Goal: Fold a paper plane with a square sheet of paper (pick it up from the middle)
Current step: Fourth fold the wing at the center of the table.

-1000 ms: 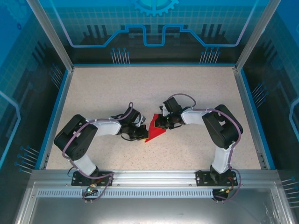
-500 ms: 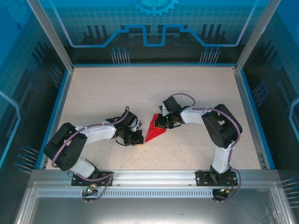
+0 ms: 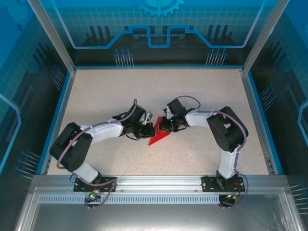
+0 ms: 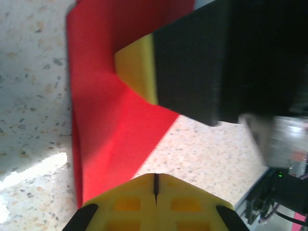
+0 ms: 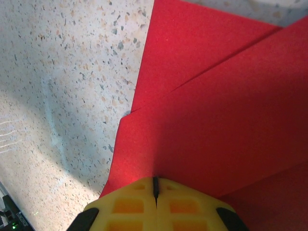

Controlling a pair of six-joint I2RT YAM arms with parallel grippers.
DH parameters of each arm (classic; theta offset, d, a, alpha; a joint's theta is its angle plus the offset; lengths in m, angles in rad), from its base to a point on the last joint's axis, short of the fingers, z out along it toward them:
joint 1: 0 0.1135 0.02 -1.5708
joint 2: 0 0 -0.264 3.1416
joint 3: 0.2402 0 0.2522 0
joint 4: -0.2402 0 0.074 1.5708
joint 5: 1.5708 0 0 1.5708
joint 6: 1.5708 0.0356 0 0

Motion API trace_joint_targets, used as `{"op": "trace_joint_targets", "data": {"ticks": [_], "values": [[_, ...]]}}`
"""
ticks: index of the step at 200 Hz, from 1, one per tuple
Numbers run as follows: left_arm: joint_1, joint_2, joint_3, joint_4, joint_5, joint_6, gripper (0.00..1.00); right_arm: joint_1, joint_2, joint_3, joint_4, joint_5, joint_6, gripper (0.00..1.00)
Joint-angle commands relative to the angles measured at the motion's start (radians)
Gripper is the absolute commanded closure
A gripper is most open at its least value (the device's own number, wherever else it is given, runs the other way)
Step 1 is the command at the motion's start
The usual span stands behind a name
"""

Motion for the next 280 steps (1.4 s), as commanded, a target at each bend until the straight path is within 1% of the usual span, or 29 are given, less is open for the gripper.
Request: {"op": "trace_joint_targets", "data": {"ticks": [1, 25, 61, 114, 136, 154, 207, 244, 260, 280], "values": [[-0.005, 0.033, 0.008, 0.003, -0.024, 0.018, 1.00, 0.004, 0.082, -0.036, -0.092, 0.110, 0.009, 0.96], [-0.005, 0.053, -0.016, 0.002, -0.054, 0.021, 1.00, 0.004, 0.062, -0.046, -0.085, 0.106, 0.009, 0.96], [-0.005, 0.073, -0.050, 0.002, -0.059, 0.015, 1.00, 0.004, -0.006, -0.063, -0.070, 0.082, 0.001, 0.96], [-0.006, 0.072, -0.098, 0.039, -0.014, -0.005, 1.00, 0.023, -0.118, -0.081, 0.006, 0.007, -0.008, 0.93], [-0.013, 0.072, -0.097, 0.036, -0.007, -0.001, 1.00, 0.044, -0.140, -0.074, 0.015, 0.000, -0.017, 0.92], [-0.015, 0.075, -0.095, 0.032, -0.012, -0.001, 1.00, 0.067, -0.129, -0.064, 0.013, 0.004, -0.012, 0.91], [-0.015, 0.075, -0.096, 0.015, -0.033, -0.001, 1.00, 0.117, -0.035, -0.045, 0.039, -0.010, 0.008, 0.93], [-0.015, 0.068, -0.088, 0.010, -0.033, -0.002, 1.00, 0.109, -0.013, -0.055, 0.033, 0.013, 0.018, 0.93], [-0.016, 0.047, -0.081, 0.018, -0.014, -0.005, 1.00, 0.101, -0.009, -0.063, 0.037, 0.007, 0.023, 0.93], [-0.016, -0.011, -0.085, 0.076, 0.036, -0.023, 1.00, 0.099, -0.024, -0.072, 0.052, -0.002, 0.023, 0.93]]}}
